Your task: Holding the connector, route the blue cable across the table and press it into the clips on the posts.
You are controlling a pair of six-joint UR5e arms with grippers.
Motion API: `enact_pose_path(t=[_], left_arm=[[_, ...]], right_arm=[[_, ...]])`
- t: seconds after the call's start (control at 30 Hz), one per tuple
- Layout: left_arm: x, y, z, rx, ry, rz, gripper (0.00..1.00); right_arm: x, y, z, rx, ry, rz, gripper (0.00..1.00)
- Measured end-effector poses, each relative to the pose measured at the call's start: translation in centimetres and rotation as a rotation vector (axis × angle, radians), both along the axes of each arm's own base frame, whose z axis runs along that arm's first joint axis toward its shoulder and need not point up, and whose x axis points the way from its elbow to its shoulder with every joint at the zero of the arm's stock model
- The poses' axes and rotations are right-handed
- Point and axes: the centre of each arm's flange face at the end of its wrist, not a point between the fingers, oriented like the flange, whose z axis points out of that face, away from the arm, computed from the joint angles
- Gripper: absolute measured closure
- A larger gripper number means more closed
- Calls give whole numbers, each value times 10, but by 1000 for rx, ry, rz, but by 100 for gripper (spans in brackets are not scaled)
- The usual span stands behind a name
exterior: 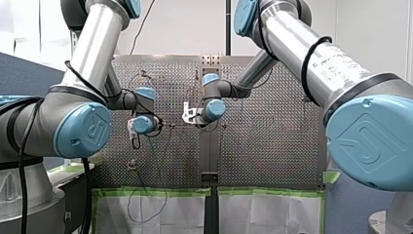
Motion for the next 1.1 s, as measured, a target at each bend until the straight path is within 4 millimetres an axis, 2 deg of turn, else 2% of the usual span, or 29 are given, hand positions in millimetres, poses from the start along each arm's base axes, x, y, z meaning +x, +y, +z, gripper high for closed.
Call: enact_pose_path(t=[0.23,0.27,0.3,0.33,0.37,0.4,0.43,0.47,0.5,0.53,0.83,1.1], left_arm=[[12,10,8,14,14,19,100],[12,10,8,18,22,20,89],[11,11,7,21,27,21,89],[11,11,7,23,33,21,78],[10,11,6,26,41,22,60],[10,12,6,28,48,23,60],[9,12,5,31,56,24,47],[8,12,4,35,66,28,25],[7,13,3,40,74,32,25],[6,13,3,46,82,37,2],[-10,15,0,119,162,94,2],[-44,5,6,121,216,80,2]], right_arm=[[-6,-9,0,-1,-2,-11,100],[-7,-10,0,-1,-1,-13,100],[-7,-11,1,-1,-1,-15,100],[-8,-11,1,0,-2,-16,100],[-9,-13,1,0,-1,-17,100],[-10,-13,1,0,-1,-18,100],[-10,-14,1,1,-1,-20,100],[-11,-15,1,1,0,-22,100],[-12,-16,1,1,0,-23,100],[-13,-17,1,2,0,-24,100],[-19,-23,0,11,9,-35,100],[-24,-25,-1,25,26,-40,100]])
